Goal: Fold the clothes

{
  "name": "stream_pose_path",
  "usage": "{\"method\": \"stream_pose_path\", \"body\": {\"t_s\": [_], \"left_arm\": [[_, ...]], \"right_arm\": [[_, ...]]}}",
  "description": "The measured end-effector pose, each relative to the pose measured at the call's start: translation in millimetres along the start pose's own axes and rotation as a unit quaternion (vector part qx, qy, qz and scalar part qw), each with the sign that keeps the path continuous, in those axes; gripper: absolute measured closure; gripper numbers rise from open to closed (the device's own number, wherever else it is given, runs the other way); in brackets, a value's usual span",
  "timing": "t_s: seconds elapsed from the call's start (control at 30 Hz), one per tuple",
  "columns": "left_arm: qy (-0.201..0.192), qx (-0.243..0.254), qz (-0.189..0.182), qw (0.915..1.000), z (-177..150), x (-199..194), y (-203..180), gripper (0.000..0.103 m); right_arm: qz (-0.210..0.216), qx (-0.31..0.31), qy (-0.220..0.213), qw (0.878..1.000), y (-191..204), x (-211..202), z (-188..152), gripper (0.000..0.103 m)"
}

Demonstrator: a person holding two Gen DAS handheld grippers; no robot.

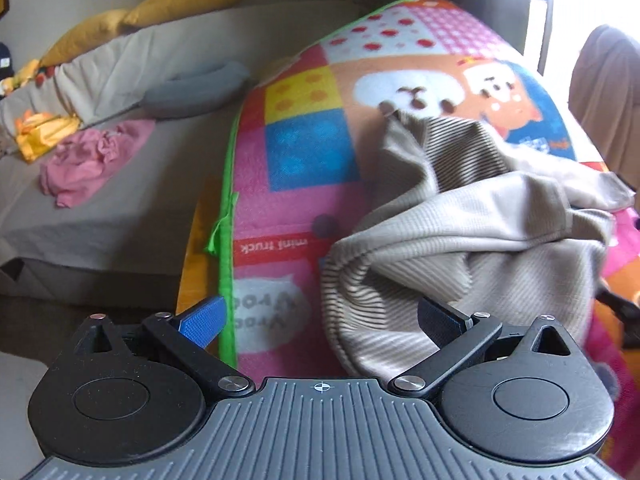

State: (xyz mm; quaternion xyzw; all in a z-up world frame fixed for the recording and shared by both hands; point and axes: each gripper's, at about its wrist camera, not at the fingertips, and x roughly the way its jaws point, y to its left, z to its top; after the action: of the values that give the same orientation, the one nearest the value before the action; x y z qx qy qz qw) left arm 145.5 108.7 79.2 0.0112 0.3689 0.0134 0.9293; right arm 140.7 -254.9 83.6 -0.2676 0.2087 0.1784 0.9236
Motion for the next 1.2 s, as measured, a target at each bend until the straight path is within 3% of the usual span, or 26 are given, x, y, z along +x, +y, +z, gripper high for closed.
{"method": "stream_pose_path", "body": {"t_s": [0.1, 0.27, 0.37, 0.43, 0.57, 0.7, 0.8, 0.97, 1.1, 1.2], "left_arm": [[-0.015, 0.033, -0.024, 0.9991, -8.0, -26.2, -16.8, 0.000], [-0.017, 0.143, -0.040, 0.9887, -43.9, -43.8, -63.0, 0.000], [-0.007, 0.180, -0.038, 0.9829, -64.6, -42.8, -83.1, 0.000], [-0.003, 0.191, -0.022, 0.9813, -72.7, -40.9, -88.6, 0.000], [-0.030, 0.187, 0.057, 0.9803, -67.2, -41.4, -75.6, 0.000], [-0.049, 0.139, 0.074, 0.9863, -46.2, -47.4, -54.6, 0.000], [-0.057, 0.127, 0.083, 0.9868, -39.5, -51.2, -50.8, 0.000], [-0.037, 0.166, 0.028, 0.9850, -65.4, -57.2, -71.1, 0.000], [-0.019, 0.194, 0.000, 0.9807, -86.2, -61.7, -83.5, 0.000], [-0.011, 0.200, -0.012, 0.9796, -96.8, -63.1, -90.2, 0.000]], "right_arm": [[-0.047, 0.084, -0.044, 0.994, -20.5, -9.0, 12.8, 0.000], [-0.108, 0.070, -0.057, 0.990, -27.4, -2.6, 19.0, 0.000], [-0.133, 0.064, -0.048, 0.988, -31.6, 1.4, 15.1, 0.000], [-0.156, 0.069, -0.054, 0.984, -36.0, -9.6, 8.3, 0.000], [-0.215, 0.091, -0.106, 0.967, -56.5, -56.7, 1.1, 0.000], [-0.234, 0.109, -0.145, 0.955, -75.5, -101.9, -1.6, 0.000], [-0.183, 0.078, -0.099, 0.975, -75.6, -105.0, -11.0, 0.000], [-0.031, 0.024, -0.031, 0.999, -54.4, -106.1, -46.8, 0.000], [0.001, -0.041, 0.005, 0.999, -26.4, -100.7, -63.3, 0.000], [-0.035, -0.049, 0.026, 0.998, -22.3, -83.5, -66.6, 0.000]]}}
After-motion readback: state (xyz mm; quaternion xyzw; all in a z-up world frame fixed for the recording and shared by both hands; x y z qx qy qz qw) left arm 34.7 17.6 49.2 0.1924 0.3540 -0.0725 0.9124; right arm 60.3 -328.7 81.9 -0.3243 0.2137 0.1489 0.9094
